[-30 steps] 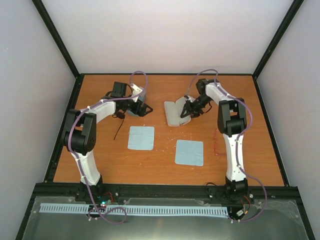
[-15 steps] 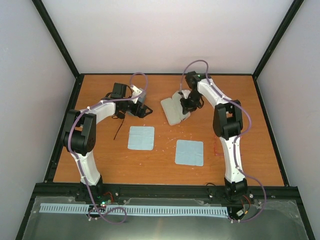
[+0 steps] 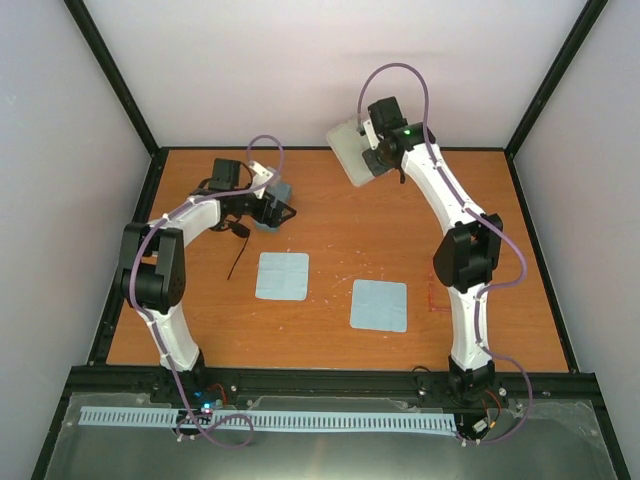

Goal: Organize the sunglasses
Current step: Place the sunglasses case at the center of the board.

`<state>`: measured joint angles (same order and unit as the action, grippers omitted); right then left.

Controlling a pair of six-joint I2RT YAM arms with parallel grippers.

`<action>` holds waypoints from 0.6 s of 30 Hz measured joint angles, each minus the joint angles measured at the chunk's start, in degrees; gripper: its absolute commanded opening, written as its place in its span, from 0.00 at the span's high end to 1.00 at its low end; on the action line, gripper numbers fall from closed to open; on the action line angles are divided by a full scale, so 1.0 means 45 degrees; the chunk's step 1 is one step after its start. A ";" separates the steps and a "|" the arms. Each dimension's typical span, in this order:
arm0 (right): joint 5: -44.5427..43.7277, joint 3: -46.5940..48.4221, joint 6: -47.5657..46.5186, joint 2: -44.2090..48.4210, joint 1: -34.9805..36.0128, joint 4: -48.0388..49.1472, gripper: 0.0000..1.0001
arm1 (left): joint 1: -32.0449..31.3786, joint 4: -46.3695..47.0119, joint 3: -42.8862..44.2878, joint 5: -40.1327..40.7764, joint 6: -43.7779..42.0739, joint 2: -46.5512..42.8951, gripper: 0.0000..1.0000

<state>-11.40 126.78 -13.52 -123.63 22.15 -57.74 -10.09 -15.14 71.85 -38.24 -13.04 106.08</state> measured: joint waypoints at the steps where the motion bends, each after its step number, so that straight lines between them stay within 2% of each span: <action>1: 0.0049 0.0083 -0.0087 0.0000 -0.0024 0.0112 0.97 | 0.0063 -0.0015 0.0039 -0.0015 0.0000 -0.0049 0.00; 5: 0.0073 -0.0359 -0.0471 0.0083 0.0000 0.0481 0.97 | 0.0306 -0.0185 0.0219 -0.0029 -0.0087 -0.0287 0.01; 11: -0.0593 -0.3623 -0.2016 0.0758 0.0952 0.0631 0.97 | 0.0364 -0.0554 0.0238 -0.0039 -0.0641 -0.0379 0.01; 18: 0.0758 -0.5289 -0.5425 0.1180 0.1773 0.0350 0.97 | 0.0398 -0.0928 0.0238 -0.0112 -0.1268 -0.0427 0.00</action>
<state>-7.99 102.98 -37.93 -118.32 30.13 -56.16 -8.29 -19.31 72.93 -38.74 -18.74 104.16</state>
